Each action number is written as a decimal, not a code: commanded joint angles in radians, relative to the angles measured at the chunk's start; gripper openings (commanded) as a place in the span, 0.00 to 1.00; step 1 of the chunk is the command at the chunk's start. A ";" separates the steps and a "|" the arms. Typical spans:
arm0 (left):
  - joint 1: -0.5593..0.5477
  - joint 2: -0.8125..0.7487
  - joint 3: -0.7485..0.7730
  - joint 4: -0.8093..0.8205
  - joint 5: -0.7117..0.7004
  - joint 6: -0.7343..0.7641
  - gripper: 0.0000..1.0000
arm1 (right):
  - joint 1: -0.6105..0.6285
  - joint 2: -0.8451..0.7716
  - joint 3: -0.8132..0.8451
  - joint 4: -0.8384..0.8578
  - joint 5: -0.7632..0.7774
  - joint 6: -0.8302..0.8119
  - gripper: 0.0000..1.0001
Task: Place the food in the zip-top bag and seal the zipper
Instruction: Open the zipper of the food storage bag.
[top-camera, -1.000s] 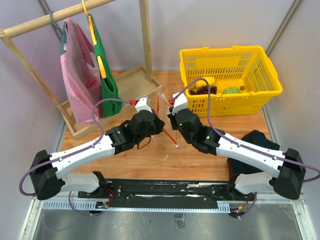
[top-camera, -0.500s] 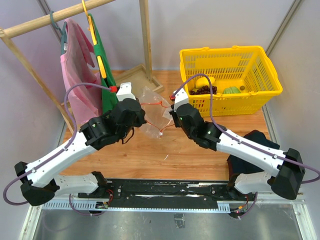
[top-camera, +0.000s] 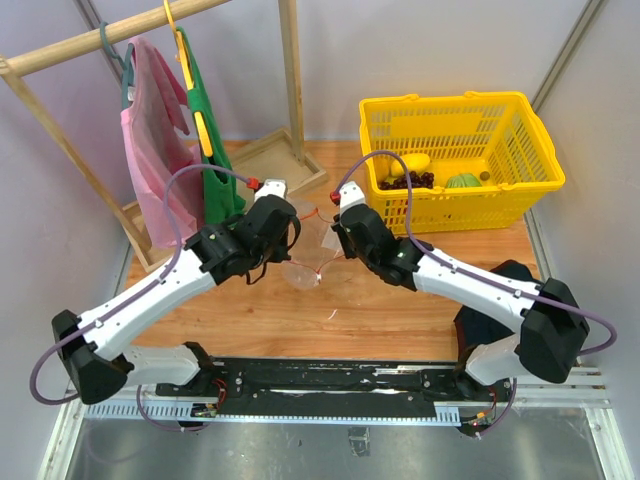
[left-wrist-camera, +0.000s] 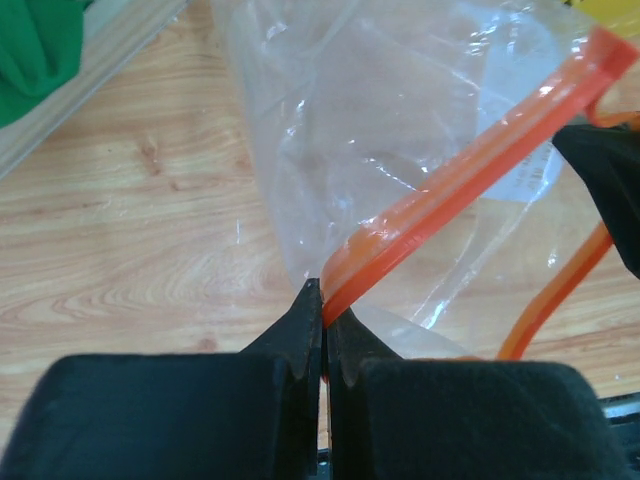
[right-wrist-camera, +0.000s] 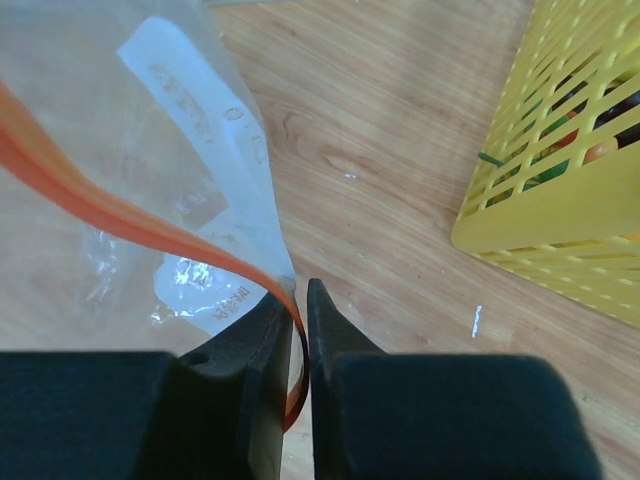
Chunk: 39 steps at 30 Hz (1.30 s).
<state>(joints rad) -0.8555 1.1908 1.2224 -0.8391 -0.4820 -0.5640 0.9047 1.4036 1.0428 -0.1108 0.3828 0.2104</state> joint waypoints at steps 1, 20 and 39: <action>0.080 0.055 -0.024 0.122 0.174 0.088 0.00 | -0.025 0.014 -0.018 -0.003 -0.016 0.004 0.14; 0.136 0.262 0.082 0.172 0.278 0.223 0.00 | -0.120 -0.116 0.176 -0.206 -0.105 -0.142 0.53; 0.189 0.119 -0.016 0.252 0.205 0.245 0.00 | -0.602 0.134 0.639 -0.457 -0.243 -0.253 0.83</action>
<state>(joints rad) -0.6952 1.3422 1.2400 -0.6277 -0.2714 -0.3370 0.3946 1.4704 1.5959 -0.4770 0.1833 -0.0181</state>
